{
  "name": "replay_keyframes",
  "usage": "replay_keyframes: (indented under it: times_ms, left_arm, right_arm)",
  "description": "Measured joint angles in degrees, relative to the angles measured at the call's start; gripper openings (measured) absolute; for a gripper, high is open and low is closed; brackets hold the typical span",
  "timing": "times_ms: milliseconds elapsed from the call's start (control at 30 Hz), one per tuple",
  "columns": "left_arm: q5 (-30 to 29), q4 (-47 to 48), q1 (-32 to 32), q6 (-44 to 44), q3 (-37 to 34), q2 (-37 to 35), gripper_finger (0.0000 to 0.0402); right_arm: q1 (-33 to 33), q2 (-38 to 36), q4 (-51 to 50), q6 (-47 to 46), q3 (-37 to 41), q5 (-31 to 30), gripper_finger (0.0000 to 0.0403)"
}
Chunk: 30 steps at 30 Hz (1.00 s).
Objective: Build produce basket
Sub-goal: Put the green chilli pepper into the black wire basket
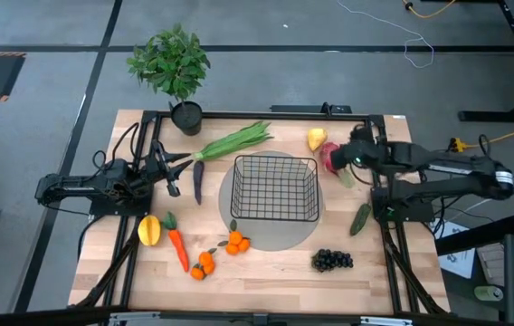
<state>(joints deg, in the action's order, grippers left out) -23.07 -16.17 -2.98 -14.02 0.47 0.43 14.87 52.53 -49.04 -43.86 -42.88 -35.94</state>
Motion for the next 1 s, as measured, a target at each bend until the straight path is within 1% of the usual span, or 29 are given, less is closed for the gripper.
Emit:
replay_keyframes:
  times_ms: [133, 200, 333, 433, 533, 600, 667, 733, 900, 967, 1000]
  left_arm:
    - [0.0, 0.0, 0.0, 0.1, 0.0, 0.0, 0.0085]
    - [0.0, -0.1, 0.0, 0.1, 0.0, 0.0, 0.0085]
    - [0.0, 0.0, 0.0, 0.3, 0.0, 0.0, 0.0085]
    - [0.0, 0.0, 0.0, 0.3, 0.0, 0.0, 0.0085]
    - [0.0, 0.1, 0.0, 0.4, 0.0, 0.0, 0.0085]
    - [0.0, 0.2, 0.0, 0.4, 0.0, 0.0, 0.0085]
    - [0.0, 0.2, 0.0, 0.4, 0.0, 0.0, 0.0085]
    - [0.0, 0.2, 0.0, 0.4, 0.0, 0.0, 0.0085]
    - [0.0, 0.2, 0.0, 0.4, 0.0, 0.0, 0.0085]
    - [0.0, 0.2, 0.0, 0.4, 0.0, 0.0, 0.0085]
    - [0.0, 0.2, 0.0, 0.4, 0.0, 0.0, 0.0085]
  right_arm:
    - [7.5, 5.7, -0.1, 2.6, -0.3, 9.4, 0.0194]
    - [10.5, 8.5, -0.1, 4.2, -0.3, 12.8, 0.0194]
    - [14.0, 13.1, -0.1, 6.7, -0.3, 16.6, 0.0194]
    - [14.5, 15.5, 0.0, 7.1, -0.4, 19.4, 0.0194]
    - [14.5, 16.5, 0.3, 8.6, -0.6, 19.6, 0.0194]
    - [14.5, 16.5, 1.0, 8.6, -0.5, 18.0, 0.0194]
    - [14.6, 16.2, 3.8, 10.0, -0.4, 15.7, 0.0194]
    - [15.0, 15.9, 8.9, 13.0, -0.4, 14.9, 0.0194]
    - [16.8, 15.8, 20.7, 22.2, -3.0, 18.9, 0.0194]
    - [17.5, 15.8, 21.2, 24.3, -4.9, 19.7, 0.0194]
    - [17.6, 15.8, 19.9, 24.6, -5.9, 20.0, 0.0194]
